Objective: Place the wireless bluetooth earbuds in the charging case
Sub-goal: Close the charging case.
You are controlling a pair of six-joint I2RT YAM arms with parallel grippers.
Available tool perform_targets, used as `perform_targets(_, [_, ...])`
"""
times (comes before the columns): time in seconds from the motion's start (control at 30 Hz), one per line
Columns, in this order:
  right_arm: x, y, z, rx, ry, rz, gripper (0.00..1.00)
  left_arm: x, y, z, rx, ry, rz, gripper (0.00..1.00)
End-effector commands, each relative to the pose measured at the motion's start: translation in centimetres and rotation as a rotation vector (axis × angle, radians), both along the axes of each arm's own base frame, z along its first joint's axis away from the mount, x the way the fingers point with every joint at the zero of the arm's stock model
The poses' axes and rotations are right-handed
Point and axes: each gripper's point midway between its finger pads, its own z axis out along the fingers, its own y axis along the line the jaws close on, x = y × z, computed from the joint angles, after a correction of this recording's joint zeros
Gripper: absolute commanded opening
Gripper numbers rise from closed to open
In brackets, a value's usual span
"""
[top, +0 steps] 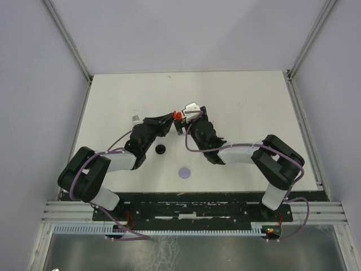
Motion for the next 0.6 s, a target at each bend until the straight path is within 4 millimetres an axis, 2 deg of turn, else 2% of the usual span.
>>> perform_targets(0.0, [0.6,-1.5,2.7,-0.001,-0.064,-0.072,0.99,-0.5,0.0,2.6,-0.052,-0.066,-0.012,0.03])
perform_targets(0.37, [0.5,-3.2,3.0,-0.031,-0.086,-0.134,0.99,-0.6,0.0,2.2,-0.047,-0.061,-0.014,0.03])
perform_targets(0.57, [0.4,-3.6,3.3,-0.034,-0.097,-0.14,0.99,-0.7,-0.1,2.2,-0.049,-0.062,-0.02,0.03])
